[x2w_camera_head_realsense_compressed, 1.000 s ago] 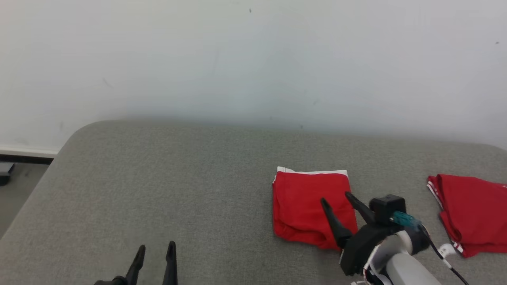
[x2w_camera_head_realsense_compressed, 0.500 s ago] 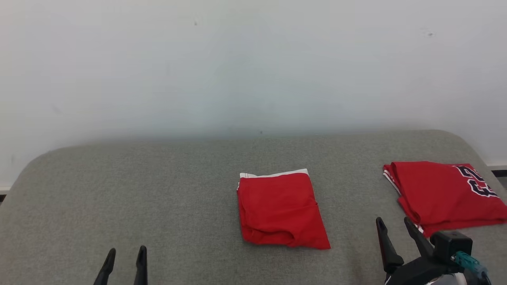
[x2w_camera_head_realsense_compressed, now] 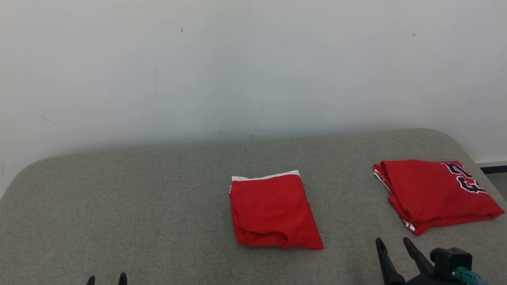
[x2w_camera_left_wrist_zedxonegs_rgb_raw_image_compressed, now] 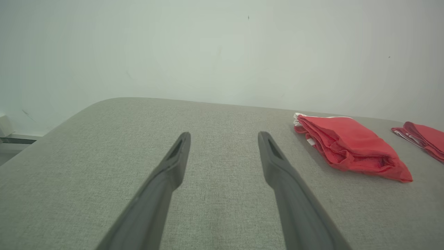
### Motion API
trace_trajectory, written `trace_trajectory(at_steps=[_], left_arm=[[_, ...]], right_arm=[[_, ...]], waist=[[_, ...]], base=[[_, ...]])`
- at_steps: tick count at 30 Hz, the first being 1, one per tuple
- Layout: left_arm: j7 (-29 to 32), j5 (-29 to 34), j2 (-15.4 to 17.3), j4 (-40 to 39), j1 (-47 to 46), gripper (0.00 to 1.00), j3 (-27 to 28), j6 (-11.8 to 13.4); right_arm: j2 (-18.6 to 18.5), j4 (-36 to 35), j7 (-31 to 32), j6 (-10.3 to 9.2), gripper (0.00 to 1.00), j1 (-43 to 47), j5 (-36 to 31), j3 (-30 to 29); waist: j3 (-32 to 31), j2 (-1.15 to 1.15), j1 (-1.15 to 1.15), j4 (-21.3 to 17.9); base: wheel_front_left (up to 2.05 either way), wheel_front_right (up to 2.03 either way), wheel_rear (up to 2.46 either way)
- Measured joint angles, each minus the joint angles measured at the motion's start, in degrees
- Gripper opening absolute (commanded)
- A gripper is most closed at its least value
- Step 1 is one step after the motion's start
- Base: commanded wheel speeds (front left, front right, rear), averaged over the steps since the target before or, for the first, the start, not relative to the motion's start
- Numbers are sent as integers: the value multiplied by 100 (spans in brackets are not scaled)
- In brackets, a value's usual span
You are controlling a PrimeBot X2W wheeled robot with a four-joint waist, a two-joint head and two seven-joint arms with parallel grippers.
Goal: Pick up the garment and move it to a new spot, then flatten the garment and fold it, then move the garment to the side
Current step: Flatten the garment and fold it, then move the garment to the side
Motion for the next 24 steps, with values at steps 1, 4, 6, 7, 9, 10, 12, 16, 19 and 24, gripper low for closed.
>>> trace_trajectory(at_steps=[1, 4, 6, 7, 9, 10, 12, 16, 19, 24], left_arm=[[0, 21, -15, -4, 37, 100, 21, -10], [0, 48, -124, 18, 87, 100, 36, -101], [0, 59, -160, 53, 104, 100, 40, -108], [0, 60, -170, 64, 109, 100, 44, -110], [0, 79, -187, 75, 110, 100, 48, -145], [0, 83, -197, 80, 110, 100, 53, -147], [0, 87, -212, 82, 110, 100, 76, -149], [0, 118, -242, 75, 109, 100, 99, -149], [0, 133, -268, 60, 109, 100, 105, -148], [0, 144, -264, 23, 107, 100, 102, -131]], right_arm=[[3, -26, 31, 0, 100, 13, 12, 7], [4, -74, 90, 0, 100, 68, 46, 3], [9, -108, 124, 0, 100, 67, 46, -5], [15, -119, 133, 0, 100, 68, 44, -18], [29, -141, 182, 0, 100, 68, 41, -31], [40, -154, 188, 0, 100, 70, 29, -40], [55, -170, 235, 0, 100, 77, 8, -57], [67, -196, 304, 0, 100, 92, 3, -87], [67, -224, 470, 0, 100, 99, -10, -77], [-87, -287, 929, 0, 100, 40, -8, 37]], waist=[[-5, 0, 0, 9], [-26, 0, 0, 45], [-32, 0, 0, 56], [-30, 0, 0, 60], [-24, 0, 0, 68], [-20, 0, 0, 73], [-16, 0, 0, 85], [-12, 0, 1, 114], [-1, 1, 1, 158], [42, 1, 1, 261]], base=[[0, 0, 0], [0, 0, 0], [0, 0, 0], [0, 0, 0], [0, 0, 0], [0, 0, 0], [0, 0, 0], [0, 0, 0], [0, 0, 0], [0, 0, 0]])
